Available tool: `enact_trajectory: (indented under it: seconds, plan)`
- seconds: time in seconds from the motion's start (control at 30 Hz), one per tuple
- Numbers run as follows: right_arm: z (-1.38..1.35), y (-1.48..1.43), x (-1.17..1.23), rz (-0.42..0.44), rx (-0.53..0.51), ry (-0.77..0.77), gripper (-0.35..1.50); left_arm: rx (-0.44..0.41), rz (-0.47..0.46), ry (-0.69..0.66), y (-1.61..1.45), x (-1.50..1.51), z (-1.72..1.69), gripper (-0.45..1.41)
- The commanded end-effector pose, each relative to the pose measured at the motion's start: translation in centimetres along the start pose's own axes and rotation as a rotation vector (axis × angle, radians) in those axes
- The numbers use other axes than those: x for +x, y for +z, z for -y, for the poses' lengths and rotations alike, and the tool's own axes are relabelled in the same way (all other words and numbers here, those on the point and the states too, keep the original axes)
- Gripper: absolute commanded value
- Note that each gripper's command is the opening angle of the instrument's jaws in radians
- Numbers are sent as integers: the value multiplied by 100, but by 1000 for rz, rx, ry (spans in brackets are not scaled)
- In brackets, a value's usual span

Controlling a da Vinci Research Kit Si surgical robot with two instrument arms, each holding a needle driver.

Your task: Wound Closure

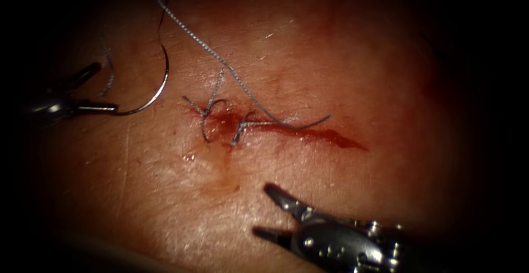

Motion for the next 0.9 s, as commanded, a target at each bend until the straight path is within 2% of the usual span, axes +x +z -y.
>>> enact_trajectory:
  seconds: [0.03, 0.23, 0.37, 0.43, 0.53, 0.77, 0.9]
  plan:
    - [8, 9, 2, -4, 4, 2, 148, -3, 2, -2, -5, -4, -9, 91]
    - [10, 10, 0, -2, 5, 0, 148, 4, -8, 20, -21, 24, -29, 91]
    - [11, 12, 1, 1, 5, 0, 148, 9, -9, 20, -12, 31, -52, 88]
    - [12, 13, 2, 0, 7, 0, 148, 11, 32, 33, -4, 26, -56, 88]
    - [14, 13, 4, -2, 9, 0, 148, 18, 134, -39, 17, 26, -50, 91]
    - [13, 14, 4, -2, 8, 0, 148, 80, 273, -20, 49, 17, -41, 86]
    - [14, 14, 4, -2, 8, 0, 148, 101, 365, -70, 64, 7, -43, 84]
